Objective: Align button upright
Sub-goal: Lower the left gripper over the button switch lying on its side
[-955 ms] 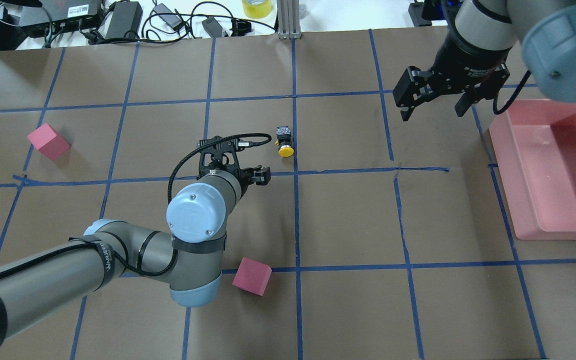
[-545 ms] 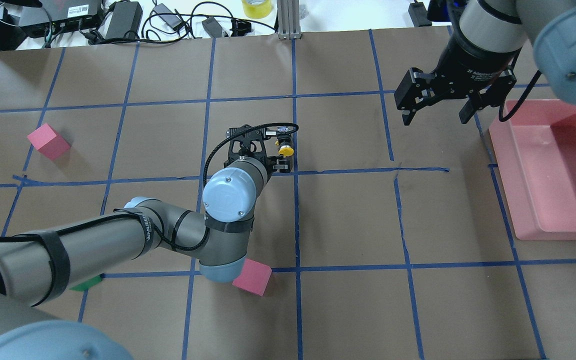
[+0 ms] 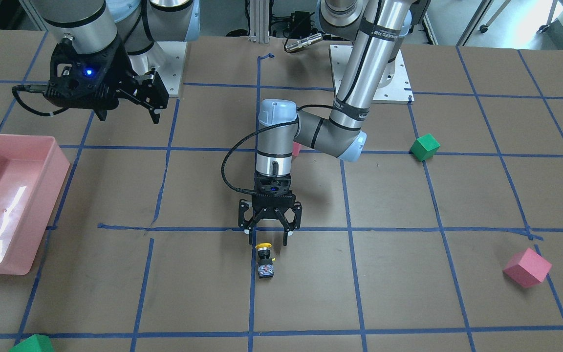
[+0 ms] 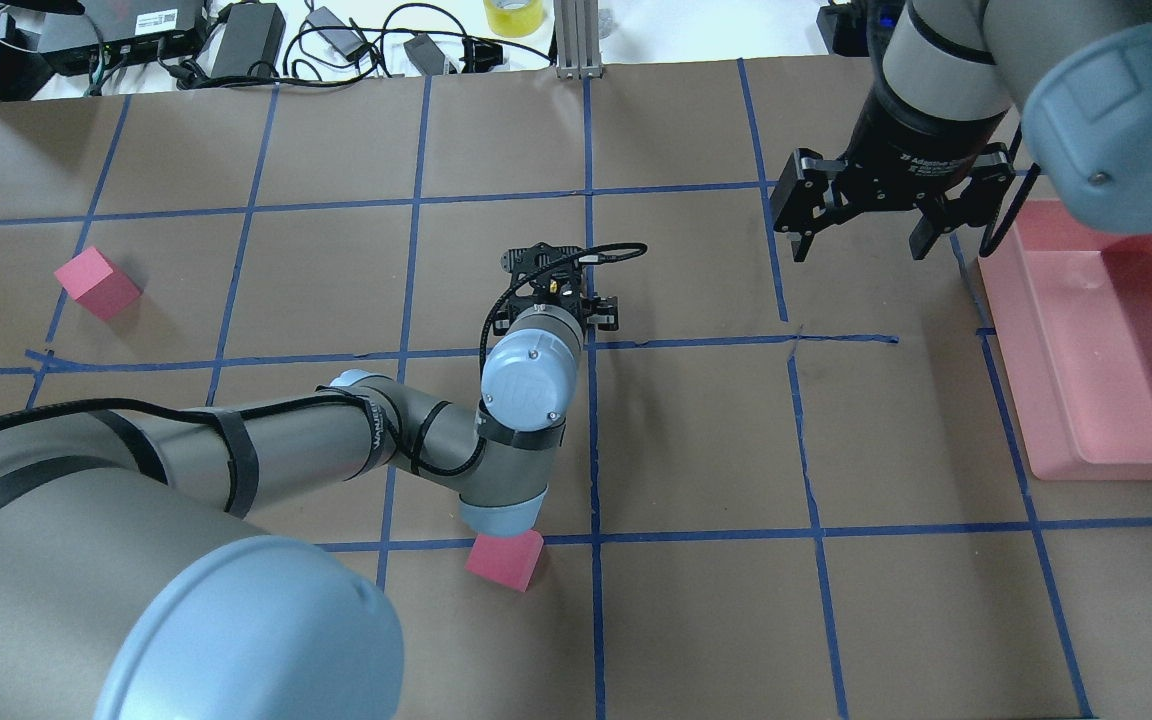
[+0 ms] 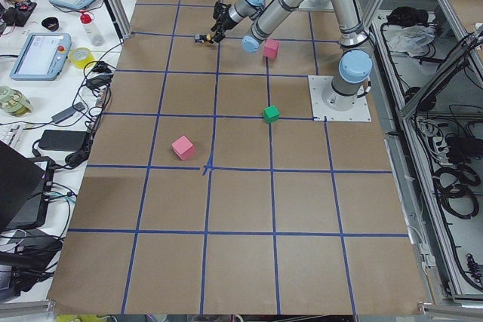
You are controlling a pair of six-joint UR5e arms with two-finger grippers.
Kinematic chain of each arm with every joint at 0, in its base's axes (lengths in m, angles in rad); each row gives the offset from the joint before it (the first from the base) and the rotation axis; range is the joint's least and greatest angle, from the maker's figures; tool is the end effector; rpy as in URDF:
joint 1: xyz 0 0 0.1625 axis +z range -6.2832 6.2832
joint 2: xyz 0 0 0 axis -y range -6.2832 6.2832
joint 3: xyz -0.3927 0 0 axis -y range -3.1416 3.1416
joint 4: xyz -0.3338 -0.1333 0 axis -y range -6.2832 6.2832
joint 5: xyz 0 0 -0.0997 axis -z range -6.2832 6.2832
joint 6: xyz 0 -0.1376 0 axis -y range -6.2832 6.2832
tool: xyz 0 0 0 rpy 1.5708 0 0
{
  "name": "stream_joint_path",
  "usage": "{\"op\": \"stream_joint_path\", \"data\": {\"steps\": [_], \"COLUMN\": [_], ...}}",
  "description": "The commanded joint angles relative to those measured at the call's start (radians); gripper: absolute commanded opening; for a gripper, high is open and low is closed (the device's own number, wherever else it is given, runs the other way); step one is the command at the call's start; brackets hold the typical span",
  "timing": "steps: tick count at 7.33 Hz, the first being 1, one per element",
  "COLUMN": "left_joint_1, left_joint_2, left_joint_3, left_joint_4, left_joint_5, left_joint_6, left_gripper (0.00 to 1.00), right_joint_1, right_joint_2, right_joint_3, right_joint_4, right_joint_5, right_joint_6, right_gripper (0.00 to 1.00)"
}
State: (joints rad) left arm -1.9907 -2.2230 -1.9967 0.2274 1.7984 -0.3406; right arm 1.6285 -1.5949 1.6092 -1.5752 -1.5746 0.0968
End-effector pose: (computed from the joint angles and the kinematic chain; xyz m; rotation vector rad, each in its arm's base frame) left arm -0.3215 -0.4693 0.1455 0.0096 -2.8671 1.1228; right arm 0.1569 -0.4143 0.4117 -0.0613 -3.1364 -0.0150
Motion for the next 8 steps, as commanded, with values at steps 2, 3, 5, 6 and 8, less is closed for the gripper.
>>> {"op": "stream_joint_path", "data": {"steps": [2, 3, 5, 6, 8], "left_joint_1": [-0.008, -0.008, -0.014, -0.016, -0.016], "left_joint_2": [-0.053, -0.053, -0.052, -0.052, -0.018], "left_joint_3": [0.015, 0.016, 0.015, 0.015, 0.012], "left_joint_4": [0.058, 0.059, 0.058, 0.058, 0.050], "left_joint_5": [0.007, 0.016, 0.026, 0.026, 0.019], "left_joint_6": [-0.005, -0.005, -0.003, -0.003, 0.014], "left_gripper": [0.74, 0.64, 0.24, 0.02, 0.00], "right_joint_1": [0.010, 0.010, 0.010, 0.010, 0.008], "right_joint_2": [0.006, 0.006, 0.006, 0.006, 0.007], "right_joint_3": [0.005, 0.005, 0.005, 0.005, 0.005], "right_joint_4": [-0.002, -0.002, -0.003, -0.003, -0.005], "right_joint_5": [0.002, -0.004, -0.004, -0.007, -0.009], "right_joint_6": [0.007, 0.006, 0.004, 0.004, 0.006], "right_gripper": [1.00, 1.00, 1.00, 1.00, 1.00]}}
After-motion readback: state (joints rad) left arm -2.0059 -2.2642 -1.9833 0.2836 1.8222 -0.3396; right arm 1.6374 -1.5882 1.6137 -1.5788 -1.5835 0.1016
